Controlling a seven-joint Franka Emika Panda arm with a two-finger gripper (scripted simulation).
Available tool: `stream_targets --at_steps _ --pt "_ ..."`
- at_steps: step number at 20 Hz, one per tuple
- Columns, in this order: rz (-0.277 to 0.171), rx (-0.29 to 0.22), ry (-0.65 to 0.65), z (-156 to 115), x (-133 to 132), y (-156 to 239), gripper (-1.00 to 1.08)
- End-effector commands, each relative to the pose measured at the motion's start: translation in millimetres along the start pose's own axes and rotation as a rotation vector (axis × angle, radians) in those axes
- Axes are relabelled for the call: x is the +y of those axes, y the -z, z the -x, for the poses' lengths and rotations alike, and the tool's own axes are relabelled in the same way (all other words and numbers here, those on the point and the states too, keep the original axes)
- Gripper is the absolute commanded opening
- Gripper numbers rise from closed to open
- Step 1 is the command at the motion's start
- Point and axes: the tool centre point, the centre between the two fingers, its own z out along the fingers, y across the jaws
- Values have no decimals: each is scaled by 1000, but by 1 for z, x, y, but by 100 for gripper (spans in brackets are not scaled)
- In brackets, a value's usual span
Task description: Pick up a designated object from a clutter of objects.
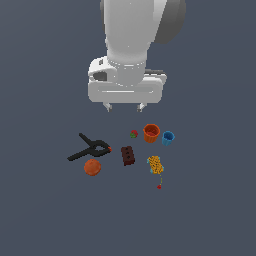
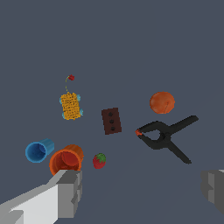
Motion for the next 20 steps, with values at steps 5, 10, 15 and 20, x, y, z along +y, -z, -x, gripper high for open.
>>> stream_targets --at_steps 5,10,15,20 --pt "-14 -2 -97 -9 7 -13 100" --pt "-29 -5 -222 -20 17 -30 100" --pt "-46 -10 -386 -33 30 -54 100" --pt "-58 -17 -557 -45 45 -79 100"
